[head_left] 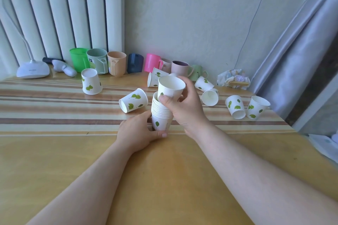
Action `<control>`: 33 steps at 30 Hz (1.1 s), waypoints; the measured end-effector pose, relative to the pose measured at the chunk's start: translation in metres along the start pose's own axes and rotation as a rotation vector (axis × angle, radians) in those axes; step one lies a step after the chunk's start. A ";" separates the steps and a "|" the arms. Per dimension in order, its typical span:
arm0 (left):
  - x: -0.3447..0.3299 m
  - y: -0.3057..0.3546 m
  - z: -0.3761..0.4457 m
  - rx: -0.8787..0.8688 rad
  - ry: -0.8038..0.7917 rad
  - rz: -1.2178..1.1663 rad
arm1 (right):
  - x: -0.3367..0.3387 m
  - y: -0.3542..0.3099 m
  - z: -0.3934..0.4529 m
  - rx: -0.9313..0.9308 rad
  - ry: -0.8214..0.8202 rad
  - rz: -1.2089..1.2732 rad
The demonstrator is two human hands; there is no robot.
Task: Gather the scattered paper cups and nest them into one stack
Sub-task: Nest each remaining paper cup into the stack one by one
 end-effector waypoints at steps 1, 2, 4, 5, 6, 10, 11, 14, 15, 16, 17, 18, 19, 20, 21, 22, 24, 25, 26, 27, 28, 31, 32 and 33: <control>0.000 -0.001 0.000 -0.002 0.000 0.003 | 0.001 0.003 -0.001 -0.016 -0.017 -0.014; -0.001 -0.001 0.000 -0.002 0.002 0.009 | 0.003 0.007 -0.003 -0.035 -0.041 -0.027; -0.001 -0.002 -0.001 0.000 0.006 0.018 | 0.011 0.014 -0.005 -0.077 -0.081 -0.012; -0.001 -0.002 -0.001 0.000 0.008 0.018 | 0.017 0.017 -0.004 -0.090 -0.087 0.009; -0.002 -0.003 0.000 0.002 0.009 0.020 | 0.025 0.021 -0.003 -0.100 -0.073 0.027; -0.001 -0.001 0.000 0.011 0.010 0.034 | 0.075 0.052 0.024 -0.210 0.192 -0.122; -0.002 -0.001 0.001 0.011 0.011 0.036 | 0.089 0.061 0.034 -0.221 0.242 -0.278; -0.002 -0.001 0.002 0.012 0.017 0.044 | 0.115 0.082 0.063 -0.167 0.188 -0.746; -0.003 -0.002 0.003 0.013 0.021 0.047 | 0.120 0.087 0.074 -0.135 0.155 -0.879; -0.003 -0.002 0.004 0.014 0.025 0.049 | 0.123 0.090 0.083 -0.121 0.127 -0.980; -0.003 -0.002 0.005 0.014 0.029 0.051 | 0.126 0.095 0.093 -0.131 0.105 -1.044; -0.004 -0.001 0.005 0.015 0.031 0.052 | 0.128 0.099 0.102 -0.159 0.090 -1.072; -0.004 -0.001 0.006 0.018 0.031 0.052 | 0.129 0.105 0.111 -0.196 0.080 -1.071; -0.004 -0.001 0.007 0.020 0.030 0.051 | 0.130 0.111 0.116 -0.241 0.072 -1.052; -0.005 -0.001 0.007 0.022 0.029 0.048 | 0.130 0.117 0.120 -0.278 0.064 -1.025; -0.005 -0.001 0.007 0.022 0.029 0.048 | 0.129 0.122 0.122 -0.289 0.057 -1.002; -0.005 -0.001 0.007 0.023 0.027 0.046 | 0.124 0.126 0.123 -0.245 0.056 -0.964; -0.005 -0.001 0.007 0.023 0.025 0.044 | 0.121 0.126 0.121 -0.208 0.069 -0.950; -0.005 -0.001 0.007 0.023 0.023 0.044 | 0.118 0.123 0.117 -0.175 0.086 -0.942; -0.005 -0.001 0.007 0.022 0.020 0.047 | 0.115 0.121 0.113 -0.141 0.105 -0.932; -0.005 -0.001 0.007 0.023 0.016 0.050 | 0.113 0.118 0.107 -0.115 0.122 -0.916; -0.004 -0.001 0.006 0.027 0.009 0.045 | 0.109 0.105 0.087 -0.057 0.163 -0.811; -0.004 0.000 0.005 0.026 0.007 0.045 | 0.108 0.099 0.081 -0.043 0.173 -0.765; -0.003 0.001 0.004 0.025 0.006 0.047 | 0.108 0.093 0.075 -0.033 0.184 -0.718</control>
Point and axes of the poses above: each hand's wrist, its own z-axis towards the middle knuckle, its own x-axis out of the back of the hand, y = z × x, the point moved 6 cm from there along z, towards the middle knuckle, and after that the axes turned 4 degrees about y, right-handed, at the moved point
